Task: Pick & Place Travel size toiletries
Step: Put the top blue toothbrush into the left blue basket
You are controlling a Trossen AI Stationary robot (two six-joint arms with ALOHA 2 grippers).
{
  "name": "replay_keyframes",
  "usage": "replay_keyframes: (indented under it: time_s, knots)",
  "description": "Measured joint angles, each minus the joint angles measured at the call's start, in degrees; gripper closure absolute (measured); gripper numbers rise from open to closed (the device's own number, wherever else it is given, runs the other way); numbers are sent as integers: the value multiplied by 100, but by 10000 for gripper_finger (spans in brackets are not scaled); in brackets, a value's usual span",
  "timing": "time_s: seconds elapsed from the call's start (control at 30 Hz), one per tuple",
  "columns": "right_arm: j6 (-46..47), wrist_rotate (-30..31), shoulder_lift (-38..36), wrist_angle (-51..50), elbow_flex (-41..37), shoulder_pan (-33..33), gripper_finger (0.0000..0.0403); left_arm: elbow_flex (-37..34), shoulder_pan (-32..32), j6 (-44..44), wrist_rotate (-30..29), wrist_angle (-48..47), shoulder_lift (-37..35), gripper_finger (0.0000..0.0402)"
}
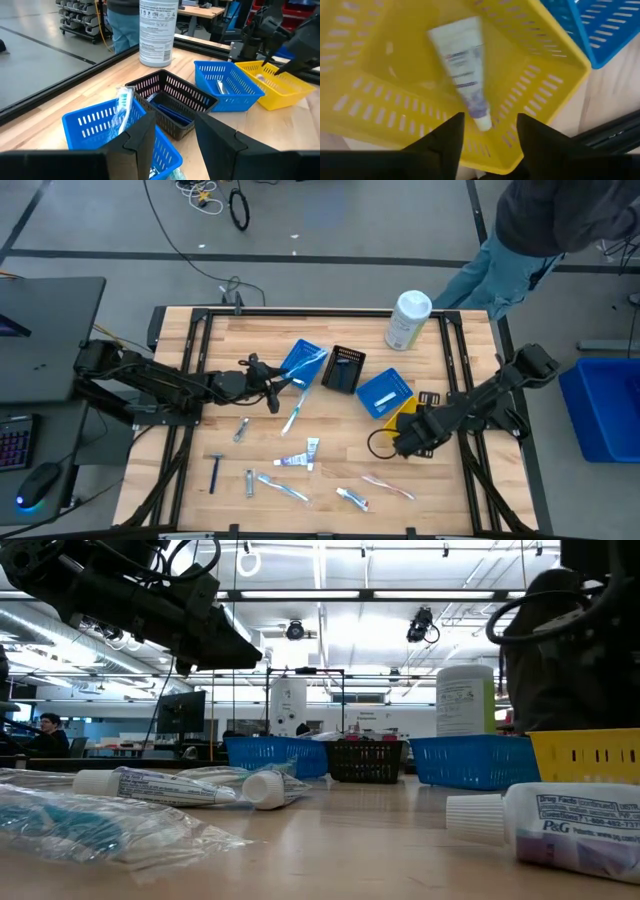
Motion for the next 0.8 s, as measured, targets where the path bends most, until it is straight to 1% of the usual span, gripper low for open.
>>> replay_keyframes:
  time_s: [0.13,0.2,0.3,0.4,0.53,0.63,0.7,0.8]
  knots:
    - [-73,32,-2,-21,239,-169,179,0,0,-246,333,26,0,255]
    - [-120,222,-2,2,463,-231,169,0,0,-393,520,26,0,255]
    - [-361,729,-2,37,825,-298,160,25,-2,-691,649,12,0,255]
    - [-647,1432,-2,279,1071,-362,154,184,-35,-883,724,-78,0,255]
    - [-1268,2419,-4,1145,1125,-509,150,574,-229,-583,814,-646,0,255]
    - [-1760,3021,-4,2016,1125,-687,148,955,-346,-461,779,-1342,0,255]
    - [-2020,3260,-4,2649,1125,-827,151,1163,-398,-537,735,-1715,0,255]
    - [-2480,3310,-4,3488,1124,-1052,159,1338,-487,-621,729,-1864,0,255]
